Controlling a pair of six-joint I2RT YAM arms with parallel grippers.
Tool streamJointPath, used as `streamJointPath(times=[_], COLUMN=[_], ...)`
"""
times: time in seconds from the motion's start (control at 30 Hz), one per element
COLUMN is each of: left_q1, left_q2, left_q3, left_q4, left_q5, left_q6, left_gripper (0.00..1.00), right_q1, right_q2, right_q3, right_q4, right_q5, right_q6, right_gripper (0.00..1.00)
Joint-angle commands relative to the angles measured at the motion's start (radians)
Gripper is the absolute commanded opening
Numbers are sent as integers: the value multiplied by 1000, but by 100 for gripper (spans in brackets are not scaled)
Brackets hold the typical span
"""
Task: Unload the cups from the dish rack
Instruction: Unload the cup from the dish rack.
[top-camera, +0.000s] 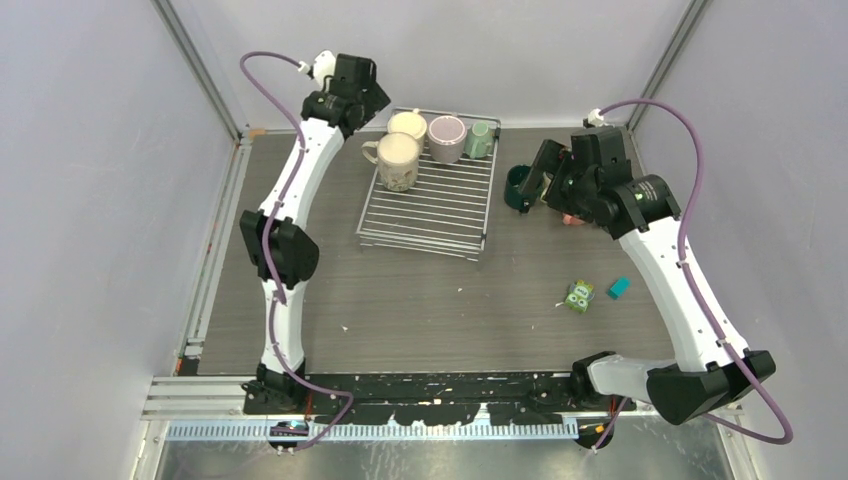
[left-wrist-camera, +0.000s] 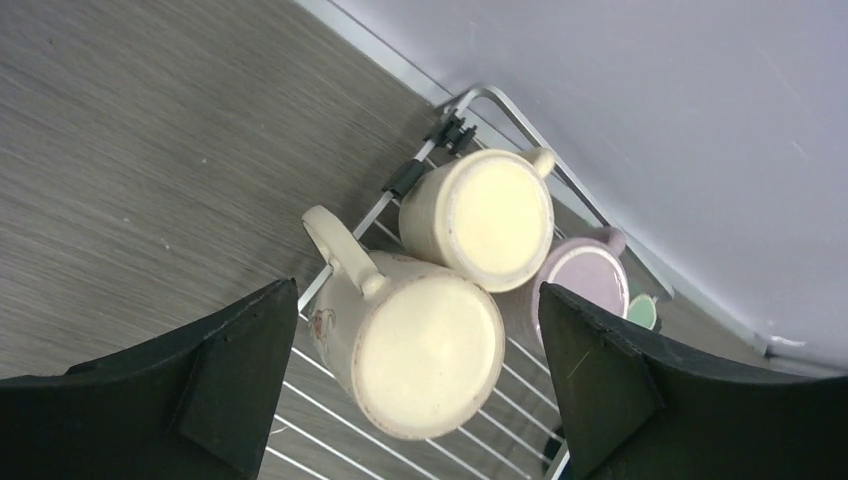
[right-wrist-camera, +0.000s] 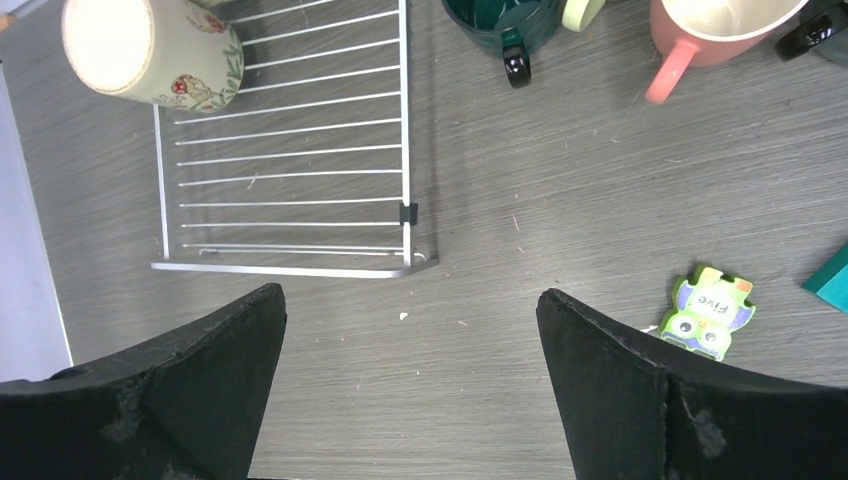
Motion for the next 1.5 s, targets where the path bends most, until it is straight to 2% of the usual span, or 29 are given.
streamJointPath(times=[0.0, 0.23, 0.6, 0.9, 1.2, 1.47], left_q1=[43, 103, 137, 141, 142, 144], left_q2=[53, 75, 37, 52, 76, 70], left_q3=[24, -51, -286, -318, -346, -426], left_q4=[-29, 42, 214, 288, 315, 412], left_q5=[-24, 87, 219, 278, 316, 335], left_q6=[-205, -339, -556, -628, -680, -714], left_gripper=[90, 86, 78, 71, 55, 49], right_q1=[17, 33, 55, 67, 75, 80], right_q2=[-22, -22, -14, -16, -19, -20], right_q3=[-7, -11, -20, -28, -36, -48], right_q4=[35, 28, 34, 30, 29, 36], right_q5=[-2, 5, 15, 32, 42, 42], right_q6=[11, 5, 5, 6, 7, 6], right_gripper=[100, 100, 100, 100, 100, 100])
